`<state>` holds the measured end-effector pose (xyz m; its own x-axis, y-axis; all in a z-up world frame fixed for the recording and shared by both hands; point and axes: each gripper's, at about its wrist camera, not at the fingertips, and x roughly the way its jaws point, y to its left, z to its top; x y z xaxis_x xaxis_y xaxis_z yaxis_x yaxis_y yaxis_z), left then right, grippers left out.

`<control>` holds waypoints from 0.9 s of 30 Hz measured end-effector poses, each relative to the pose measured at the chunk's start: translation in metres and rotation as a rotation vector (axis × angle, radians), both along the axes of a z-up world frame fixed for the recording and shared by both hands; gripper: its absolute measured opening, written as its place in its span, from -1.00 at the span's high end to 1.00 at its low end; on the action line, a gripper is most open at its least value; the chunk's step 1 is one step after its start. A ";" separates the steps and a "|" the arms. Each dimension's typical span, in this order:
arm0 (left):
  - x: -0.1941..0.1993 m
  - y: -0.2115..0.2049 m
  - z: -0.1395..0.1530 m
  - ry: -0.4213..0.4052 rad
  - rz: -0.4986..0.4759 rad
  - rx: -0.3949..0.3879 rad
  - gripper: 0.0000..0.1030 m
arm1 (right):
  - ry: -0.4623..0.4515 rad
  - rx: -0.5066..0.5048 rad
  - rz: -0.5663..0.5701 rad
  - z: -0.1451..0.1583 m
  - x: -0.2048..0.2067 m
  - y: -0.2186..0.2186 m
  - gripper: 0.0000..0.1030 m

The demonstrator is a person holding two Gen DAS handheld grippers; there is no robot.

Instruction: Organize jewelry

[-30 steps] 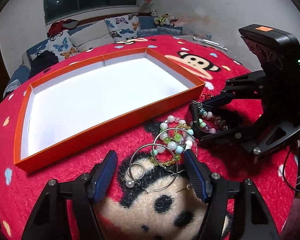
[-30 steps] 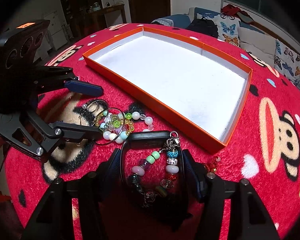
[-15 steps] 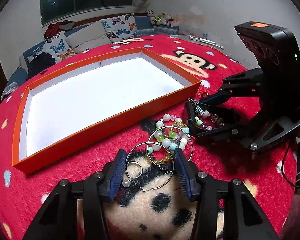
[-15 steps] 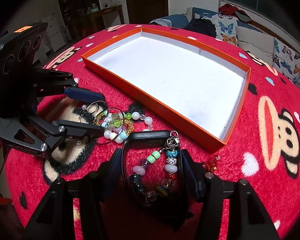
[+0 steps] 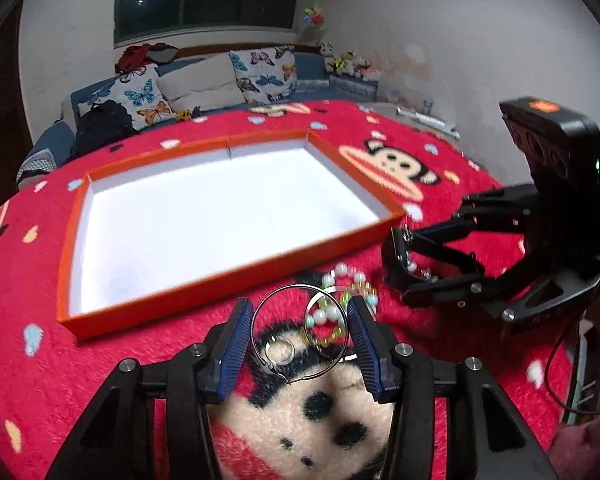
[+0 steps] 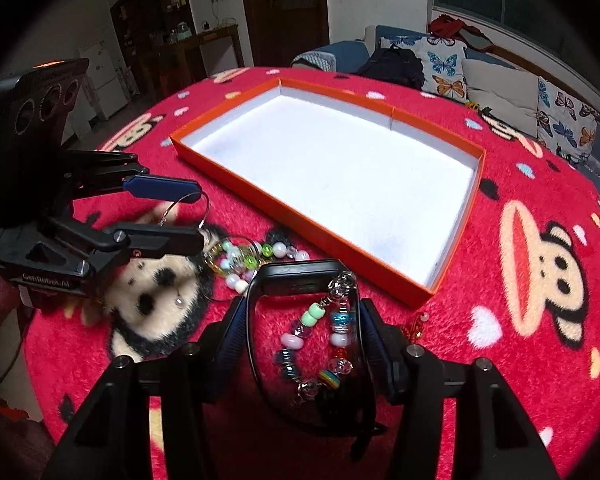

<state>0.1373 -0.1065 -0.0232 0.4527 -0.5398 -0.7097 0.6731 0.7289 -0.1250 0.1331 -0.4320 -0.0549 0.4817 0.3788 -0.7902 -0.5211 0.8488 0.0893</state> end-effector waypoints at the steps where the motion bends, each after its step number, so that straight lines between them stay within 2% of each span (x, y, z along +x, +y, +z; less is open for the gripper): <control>1: 0.000 0.002 0.005 -0.008 0.006 -0.008 0.00 | -0.006 0.005 0.000 0.003 0.000 0.000 -0.18; 11: 0.012 0.019 0.038 -0.057 0.061 -0.043 0.00 | -0.061 0.060 0.002 0.027 0.002 -0.001 -0.18; 19: 0.011 0.019 0.035 -0.053 0.075 -0.035 0.00 | -0.075 0.078 0.017 0.026 -0.007 -0.003 -0.18; 27: 0.009 0.018 0.033 -0.051 0.075 -0.034 0.00 | -0.024 0.085 0.024 0.012 -0.011 -0.002 -0.18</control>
<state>0.1465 -0.0889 0.0098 0.5275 -0.5261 -0.6670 0.6228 0.7735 -0.1175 0.1217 -0.4336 -0.0434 0.4904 0.4560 -0.7427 -0.5442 0.8259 0.1478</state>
